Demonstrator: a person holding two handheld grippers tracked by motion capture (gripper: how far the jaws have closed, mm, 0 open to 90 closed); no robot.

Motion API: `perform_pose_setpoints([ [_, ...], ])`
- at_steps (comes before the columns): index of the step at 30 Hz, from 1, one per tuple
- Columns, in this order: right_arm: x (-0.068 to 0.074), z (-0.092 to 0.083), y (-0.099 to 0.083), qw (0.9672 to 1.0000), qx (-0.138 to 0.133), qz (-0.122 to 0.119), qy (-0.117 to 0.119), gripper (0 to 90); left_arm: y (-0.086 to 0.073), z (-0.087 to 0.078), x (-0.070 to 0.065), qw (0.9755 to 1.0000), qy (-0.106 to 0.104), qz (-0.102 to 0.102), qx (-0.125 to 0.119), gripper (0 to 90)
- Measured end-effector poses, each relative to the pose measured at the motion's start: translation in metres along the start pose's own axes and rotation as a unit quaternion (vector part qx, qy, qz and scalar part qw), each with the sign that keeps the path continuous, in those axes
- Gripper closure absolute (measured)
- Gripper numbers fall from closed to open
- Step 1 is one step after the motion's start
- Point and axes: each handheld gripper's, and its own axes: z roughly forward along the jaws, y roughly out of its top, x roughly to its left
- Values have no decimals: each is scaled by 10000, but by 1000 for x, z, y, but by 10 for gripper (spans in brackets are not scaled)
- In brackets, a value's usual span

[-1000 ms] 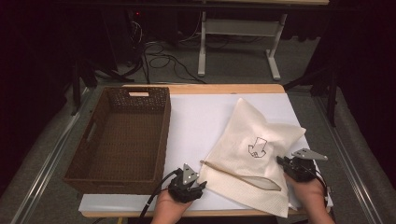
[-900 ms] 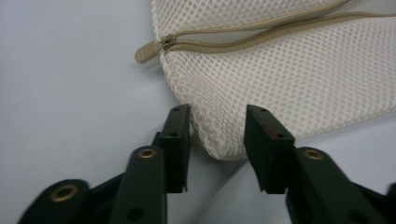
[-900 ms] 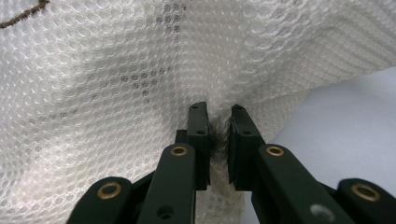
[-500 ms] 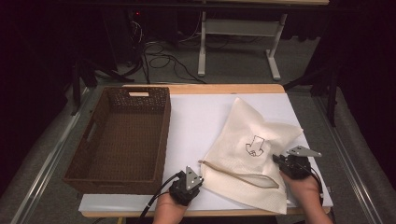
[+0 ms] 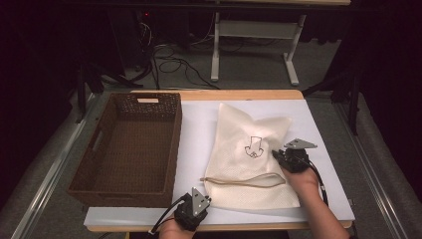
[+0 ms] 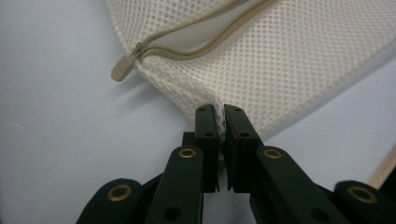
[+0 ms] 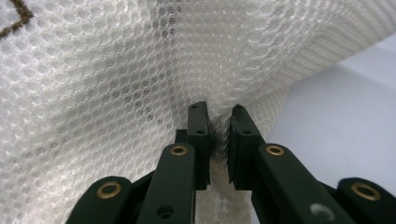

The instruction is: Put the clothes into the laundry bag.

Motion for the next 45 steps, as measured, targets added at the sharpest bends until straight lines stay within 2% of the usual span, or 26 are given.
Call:
perform_pose_setpoints([
  [2, -2, 4, 3, 10000, 26, -71, -2, 829, -1, 0, -3, 10000, -53, -3, -37, 842],
  [5, -4, 7, 5, 10000, 16, -55, -5, 829, -2, 0, -3, 10000, -67, 6, -64, 834],
  [12, -5, 5, 3, 10000, 19, -83, -10, 815, -1, 0, -2, 9999, -95, -11, -72, 784],
  [15, -7, 3, 1, 10000, -1, -31, -9, 772, 2, -2, 0, 9998, -63, -76, -146, 692],
  [18, -9, -5, 0, 9999, -74, 60, -57, 709, 5, -7, 3, 9991, 79, -147, -392, 527],
  [23, -10, -27, -5, 9993, -300, 69, -193, 561, 13, -14, 9, 9963, 159, -244, -812, 367],
  [26, -7, -48, -11, 9982, -549, 45, -248, 468, 19, -16, 10, 9951, 67, -284, -942, 309],
  [29, -3, -68, -16, 9968, -784, 8, -157, 371, 24, -19, 11, 9943, -80, -342, -1004, 247],
  [31, 1, -82, -21, 9959, -900, 88, -41, 302, 28, -23, 12, 9949, -213, -255, -950, 201],
  [33, 7, -96, -29, 9948, -1020, 60, -9, 225, 30, -28, 12, 9948, -302, -212, -954, 158],
  [34, 9, -102, -32, 9943, -1061, 50, 13, 179, 30, -29, 12, 9944, -328, -202, -981, 149],
  [35, 9, -102, -32, 9943, -1061, 50, 13, 179, 30, -29, 12, 9944, -328, -202, -981, 132],
  [36, 15, -112, -38, 9930, -1173, 67, 79, 104, 28, -30, 11, 9938, -350, -135, -1049, 92],
  [37, 18, -116, -40, 9928, -1192, 54, 75, 62, 28, -30, 11, 9938, -350, -135, -1049, 63],
  [38, 18, -116, -40, 9928, -1192, 54, 75, 62, 26, -29, 10, 9936, -357, -140, -1066, 63],
  [39, 25, -126, -46, 9926, -1210, 39, 51, 1, 24, -28, 11, 9936, -348, -208, -1055, 9],
  [41, 31, -134, -52, 9919, -1264, 85, 22, 0, 26, -28, 12, 9940, -430, -143, -999, 1],
  [45, 43, -150, -67, 9902, -1398, 1, 38, 0, 25, -32, 13, 9931, -368, -178, -1099, 1],
])
